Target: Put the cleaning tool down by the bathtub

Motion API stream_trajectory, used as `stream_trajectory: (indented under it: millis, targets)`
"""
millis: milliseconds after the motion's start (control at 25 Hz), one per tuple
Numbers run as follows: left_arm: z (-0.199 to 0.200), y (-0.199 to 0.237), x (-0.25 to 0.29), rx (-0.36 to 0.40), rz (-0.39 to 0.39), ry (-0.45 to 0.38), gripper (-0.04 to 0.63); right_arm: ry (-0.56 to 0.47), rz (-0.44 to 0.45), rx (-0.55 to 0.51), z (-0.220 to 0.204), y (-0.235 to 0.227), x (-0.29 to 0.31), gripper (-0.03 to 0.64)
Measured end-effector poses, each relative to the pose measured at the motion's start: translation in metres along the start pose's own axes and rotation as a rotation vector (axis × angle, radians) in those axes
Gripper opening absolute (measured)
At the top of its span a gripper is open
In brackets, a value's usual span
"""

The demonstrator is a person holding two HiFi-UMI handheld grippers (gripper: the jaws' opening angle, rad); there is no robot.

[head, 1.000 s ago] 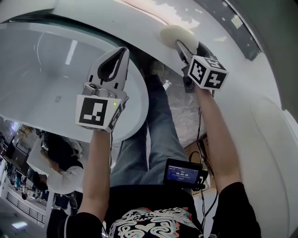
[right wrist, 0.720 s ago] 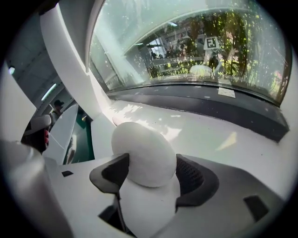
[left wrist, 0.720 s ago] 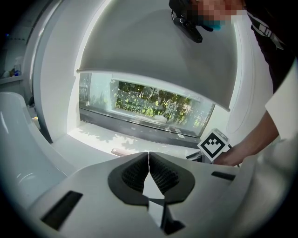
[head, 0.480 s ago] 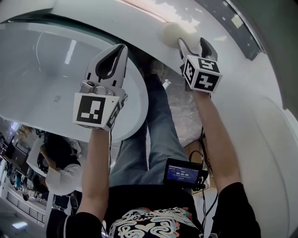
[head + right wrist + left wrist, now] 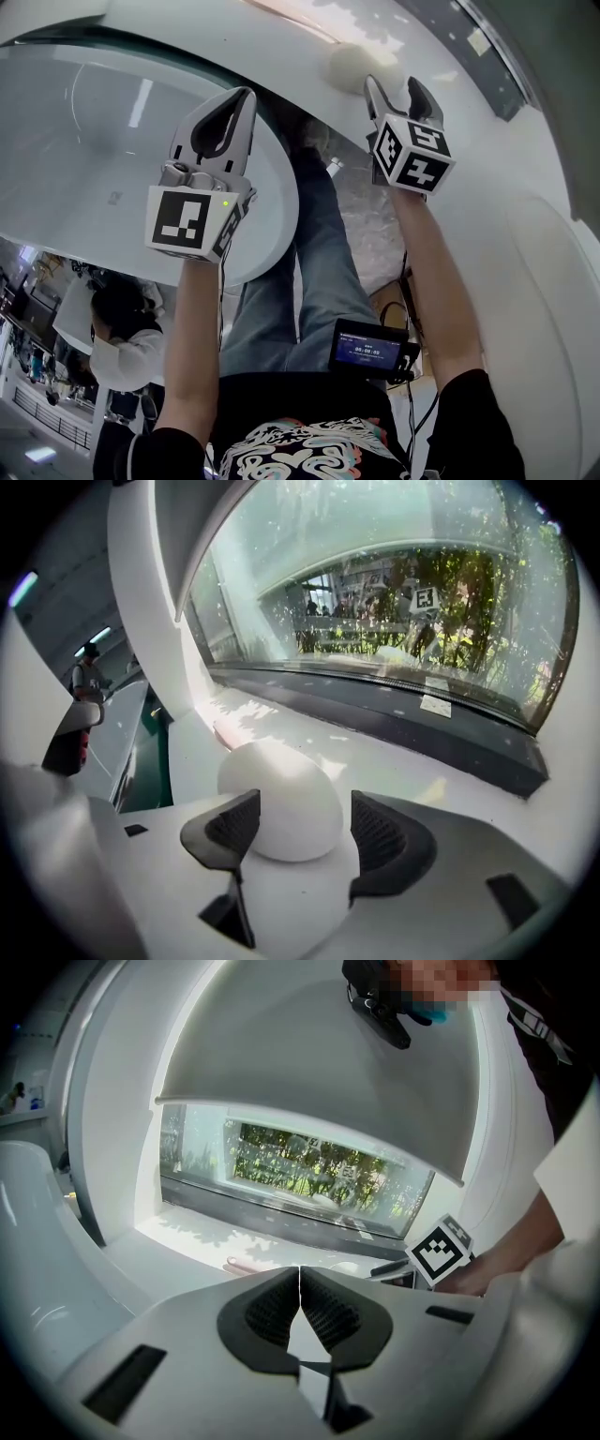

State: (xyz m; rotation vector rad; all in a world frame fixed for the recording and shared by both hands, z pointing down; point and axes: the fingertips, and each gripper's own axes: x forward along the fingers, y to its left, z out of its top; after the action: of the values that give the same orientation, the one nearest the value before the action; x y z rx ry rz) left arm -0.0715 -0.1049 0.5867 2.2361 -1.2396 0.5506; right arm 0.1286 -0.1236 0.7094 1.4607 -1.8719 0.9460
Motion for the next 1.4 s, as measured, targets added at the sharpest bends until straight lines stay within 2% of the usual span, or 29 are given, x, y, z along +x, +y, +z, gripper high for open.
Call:
stream_trajectory:
  millis: [360, 560, 680, 840, 1000, 1200, 1400]
  targets:
    - [0.005, 0.000, -0.005, -0.001, -0.001, -0.018, 0.017, -0.088, 0.001, -0.049, 0.017, 0.002, -0.019, 0.300]
    - [0.007, 0.001, -0.007, 0.007, -0.002, -0.024, 0.017, -0.099, 0.002, -0.090, 0.017, 0.007, -0.025, 0.130]
    - [0.007, 0.000, -0.012, 0.017, 0.000, -0.022, 0.017, -0.094, -0.001, -0.126, 0.014, 0.010, -0.029, 0.072]
    - [0.004, -0.004, -0.016, 0.026, 0.008, -0.010, 0.017, -0.094, 0.007, -0.104, 0.009, 0.009, -0.034, 0.051]
    - [-0.003, -0.002, -0.015, 0.034, 0.035, 0.010, 0.017, -0.102, 0.032, -0.029, 0.006, 0.007, -0.039, 0.034]
    - [0.002, -0.005, -0.020, 0.022, 0.036, -0.015, 0.017, -0.112, 0.103, -0.060, 0.007, 0.019, -0.050, 0.032]
    - [0.020, -0.009, -0.034, 0.044, 0.017, -0.042, 0.017, -0.141, 0.082, -0.057, 0.017, 0.025, -0.072, 0.032]
